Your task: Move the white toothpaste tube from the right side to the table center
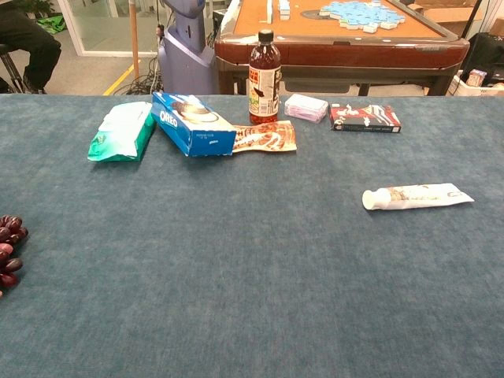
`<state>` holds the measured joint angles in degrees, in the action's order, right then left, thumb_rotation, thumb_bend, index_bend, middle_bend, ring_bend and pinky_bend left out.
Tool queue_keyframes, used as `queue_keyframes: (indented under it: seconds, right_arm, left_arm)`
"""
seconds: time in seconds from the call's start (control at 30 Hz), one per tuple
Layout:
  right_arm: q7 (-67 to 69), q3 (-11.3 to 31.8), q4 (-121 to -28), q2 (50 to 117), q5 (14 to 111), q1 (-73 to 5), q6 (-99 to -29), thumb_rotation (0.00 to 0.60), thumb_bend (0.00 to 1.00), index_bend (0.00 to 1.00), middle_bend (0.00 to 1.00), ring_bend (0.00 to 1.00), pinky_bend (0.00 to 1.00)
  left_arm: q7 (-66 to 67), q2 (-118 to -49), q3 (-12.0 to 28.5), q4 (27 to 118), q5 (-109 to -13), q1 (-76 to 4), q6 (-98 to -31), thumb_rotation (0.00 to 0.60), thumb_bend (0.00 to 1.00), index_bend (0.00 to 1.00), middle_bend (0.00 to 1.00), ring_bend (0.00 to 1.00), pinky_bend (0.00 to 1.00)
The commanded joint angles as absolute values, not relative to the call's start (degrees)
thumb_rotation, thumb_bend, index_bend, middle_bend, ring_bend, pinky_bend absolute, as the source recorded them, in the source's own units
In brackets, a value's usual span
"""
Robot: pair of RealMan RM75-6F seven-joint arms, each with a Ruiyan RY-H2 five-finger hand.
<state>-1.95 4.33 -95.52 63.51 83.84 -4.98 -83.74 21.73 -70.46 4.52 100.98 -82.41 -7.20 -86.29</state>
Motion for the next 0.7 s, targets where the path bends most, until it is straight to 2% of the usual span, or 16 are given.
queue_keyframes:
  seconds: [0.03,0.47,0.53,0.7]
  right_arm:
    - [-2.05,4.4,-95.67,63.52,83.99,-5.2,-83.52,0.6,0.14,0.51,0.53,0.37,0.33]
    - [-2.18,4.92,-95.8,61.61,86.48,-8.79,-79.64,0.6,0.14,0.5,0.52,0.37,0.33]
    - [-2.53,5.27,-95.74,60.93,86.52,-10.61,-77.05,0.6,0.16,0.46,0.49,0.35,0.33]
    - [-3.81,6.38,-93.86,61.17,85.69,-16.47,-68.69,0.6,0.17,0.46,0.43,0.3,0.33]
  left_arm:
    - [21.59,-70.26,4.38,101.08,-82.41,-7.11,-86.29,0.6,0.25,0.22,0.36,0.36,0.15]
    - [21.27,-69.6,3.86,101.58,-82.95,-7.43,-85.4,0.6,0.25,0.22,0.36,0.36,0.15]
    - [21.23,-69.51,3.79,101.67,-83.02,-7.35,-85.52,0.6,0.25,0.22,0.36,0.36,0.15]
    - [21.27,-69.15,3.62,101.94,-82.91,-6.93,-85.97,0.6,0.25,0.22,0.36,0.36,0.15]
